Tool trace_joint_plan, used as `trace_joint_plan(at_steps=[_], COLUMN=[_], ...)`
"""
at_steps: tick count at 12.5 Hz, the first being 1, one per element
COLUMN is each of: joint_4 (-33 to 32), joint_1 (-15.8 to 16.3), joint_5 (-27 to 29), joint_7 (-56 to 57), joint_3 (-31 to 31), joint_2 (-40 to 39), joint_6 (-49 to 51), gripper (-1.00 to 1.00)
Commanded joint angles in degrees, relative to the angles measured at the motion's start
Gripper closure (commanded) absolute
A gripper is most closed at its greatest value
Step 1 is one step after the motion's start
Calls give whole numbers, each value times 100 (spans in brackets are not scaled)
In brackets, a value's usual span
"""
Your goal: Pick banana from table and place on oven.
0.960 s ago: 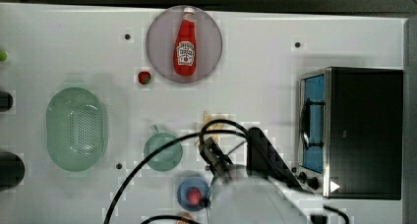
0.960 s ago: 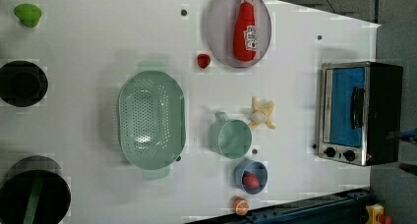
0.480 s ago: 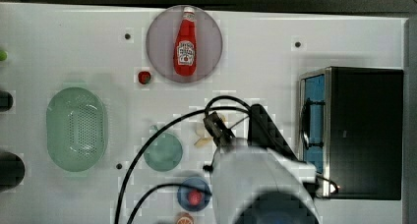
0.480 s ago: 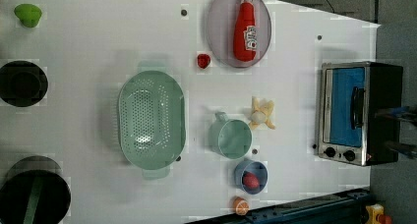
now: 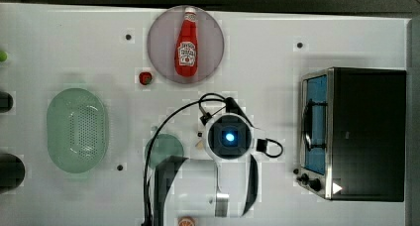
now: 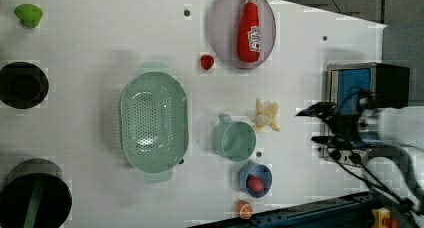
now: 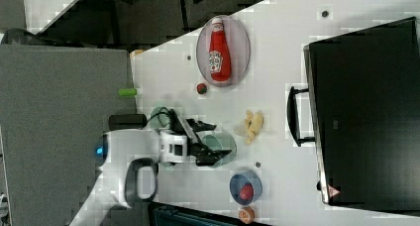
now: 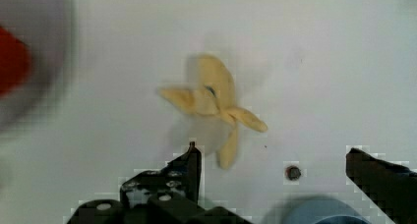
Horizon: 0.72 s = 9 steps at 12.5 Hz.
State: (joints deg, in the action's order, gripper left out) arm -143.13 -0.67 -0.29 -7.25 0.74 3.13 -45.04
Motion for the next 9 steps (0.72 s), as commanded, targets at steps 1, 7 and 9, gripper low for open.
trace_joint_plan(at_steps=[1,7,9], joint_4=[-61,14,20], joint_1=[18,27,27], joint_5=[5,5,5], joint_7=[-200,-205,-205], joint_3=[5,-162,-173], joint_2=[-158,-1440,-1772], joint_6=[-466,-1705,-2033], gripper=[-100,-100,-100])
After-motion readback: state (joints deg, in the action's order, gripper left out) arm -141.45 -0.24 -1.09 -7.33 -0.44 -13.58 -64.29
